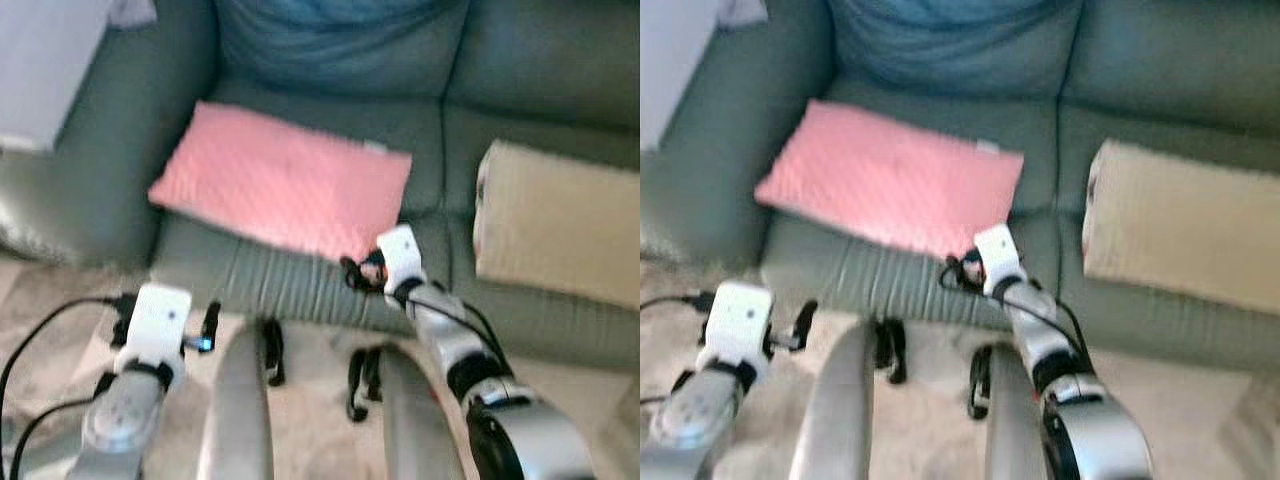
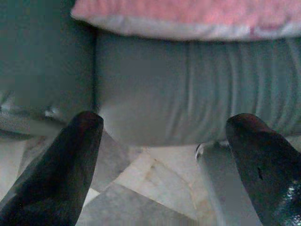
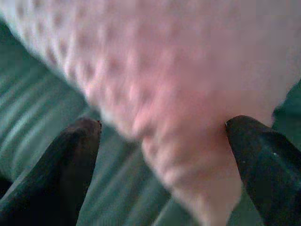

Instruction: Move the pillow to the sofa

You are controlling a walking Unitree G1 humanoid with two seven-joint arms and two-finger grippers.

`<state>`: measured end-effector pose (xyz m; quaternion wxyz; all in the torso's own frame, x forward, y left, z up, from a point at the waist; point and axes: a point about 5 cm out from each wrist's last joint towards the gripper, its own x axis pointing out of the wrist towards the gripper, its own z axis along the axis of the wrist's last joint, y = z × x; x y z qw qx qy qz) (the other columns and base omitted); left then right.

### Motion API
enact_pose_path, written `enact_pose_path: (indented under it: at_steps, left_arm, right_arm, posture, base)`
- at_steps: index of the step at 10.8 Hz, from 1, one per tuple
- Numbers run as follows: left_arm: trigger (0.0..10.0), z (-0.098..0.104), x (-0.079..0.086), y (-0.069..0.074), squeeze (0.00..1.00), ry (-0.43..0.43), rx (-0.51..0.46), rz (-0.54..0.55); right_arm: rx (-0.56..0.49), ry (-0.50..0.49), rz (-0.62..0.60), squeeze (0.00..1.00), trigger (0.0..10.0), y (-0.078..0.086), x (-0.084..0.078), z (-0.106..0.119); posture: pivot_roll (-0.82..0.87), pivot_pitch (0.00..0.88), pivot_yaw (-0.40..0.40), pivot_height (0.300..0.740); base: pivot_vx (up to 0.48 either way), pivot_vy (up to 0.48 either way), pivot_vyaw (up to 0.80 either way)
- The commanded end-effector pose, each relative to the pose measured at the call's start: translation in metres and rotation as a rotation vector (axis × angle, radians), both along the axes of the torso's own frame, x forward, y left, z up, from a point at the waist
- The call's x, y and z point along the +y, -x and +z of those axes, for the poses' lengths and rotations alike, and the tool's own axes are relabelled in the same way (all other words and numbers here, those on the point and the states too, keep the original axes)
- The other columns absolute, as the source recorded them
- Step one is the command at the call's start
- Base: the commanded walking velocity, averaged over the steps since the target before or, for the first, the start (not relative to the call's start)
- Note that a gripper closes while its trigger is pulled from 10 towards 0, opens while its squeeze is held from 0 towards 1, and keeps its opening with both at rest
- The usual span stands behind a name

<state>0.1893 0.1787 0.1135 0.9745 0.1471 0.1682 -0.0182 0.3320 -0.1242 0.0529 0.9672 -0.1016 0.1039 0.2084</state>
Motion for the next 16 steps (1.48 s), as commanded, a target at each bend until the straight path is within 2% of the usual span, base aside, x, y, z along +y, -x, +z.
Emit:
enact_pose_path:
  at_steps: [1,3,4,5,6,7,8,10,11,12,14,16]
  left_arm:
    - [10.0,-0.002,0.003,0.007,0.0,-0.008,0.032,0.0]
    - [10.0,0.001,0.005,0.009,0.0,-0.013,0.035,-0.01]
    - [10.0,0.003,0.006,0.009,0.0,-0.011,0.031,-0.012]
    - [10.0,0.004,0.006,0.009,0.0,0.004,0.029,-0.017]
    - [10.0,0.006,0.003,0.008,0.0,0.016,0.018,-0.041]
    - [10.0,0.005,0.001,0.009,0.0,0.008,0.028,-0.061]
    - [10.0,0.008,-0.004,0.004,0.0,0.023,-0.005,-0.071]
    - [10.0,0.005,-0.003,-0.002,0.0,0.036,-0.005,-0.056]
    - [10.0,0.004,-0.001,-0.001,0.0,0.032,-0.007,-0.051]
    - [10.0,0.005,0.0,0.0,0.0,0.032,-0.008,-0.047]
    - [10.0,0.004,-0.004,0.0,0.0,0.038,-0.006,-0.053]
    - [10.0,0.003,-0.004,-0.003,0.0,0.038,-0.007,-0.056]
  right_arm:
    - [0.056,0.027,-0.028,0.0,10.0,0.009,-0.007,-0.015]
    - [0.128,0.152,-0.142,0.0,10.0,0.007,-0.031,-0.023]
    - [0.126,0.189,-0.174,0.0,10.0,0.006,-0.038,-0.022]
    - [0.107,0.285,-0.254,0.0,10.0,0.002,-0.058,-0.017]
    - [0.093,0.277,-0.275,0.0,10.0,-0.001,-0.066,-0.011]
    - [0.077,0.258,-0.282,0.0,10.0,-0.004,-0.068,-0.007]
    - [0.062,0.264,-0.277,0.0,10.0,-0.003,-0.069,-0.006]
    - [0.013,0.318,-0.237,0.0,10.0,-0.005,-0.066,-0.003]
    - [-0.088,0.341,-0.166,0.0,10.0,-0.013,-0.056,0.011]
    - [-0.143,0.336,-0.13,0.0,10.0,-0.019,-0.048,0.022]
    - [-0.245,0.262,-0.053,0.0,10.0,-0.037,-0.026,0.055]
    - [-0.286,0.179,0.029,0.0,10.0,-0.045,-0.002,0.073]
  posture:
    - [0.24,0.416,0.048,0.647]
    - [0.27,0.421,0.059,0.647]
    - [0.27,0.42,0.06,0.647]
    - [0.28,0.416,0.064,0.647]
    - [0.28,0.416,0.066,0.647]
    - [0.28,0.412,0.065,0.647]
    - [0.26,0.39,0.054,0.647]
    - [0.25,0.371,0.048,0.647]
    - [0.25,0.367,0.048,0.647]
    - [0.25,0.363,0.049,0.647]
    - [0.24,0.368,0.052,0.647]
    - [0.24,0.37,0.053,0.647]
  base:
    - [0.0,0.0,0.0]
    - [0.0,0.0,0.0]
    - [0.0,0.0,0.0]
    - [0.0,0.0,0.0]
    - [0.0,0.0,0.0]
    - [0.0,0.0,0.0]
    - [0.0,0.0,0.0]
    - [0.0,0.0,0.0]
    - [0.0,0.0,0.0]
    - [0.0,0.0,0.0]
    - [0.0,0.0,0.0]
    - [0.0,0.0,0.0]
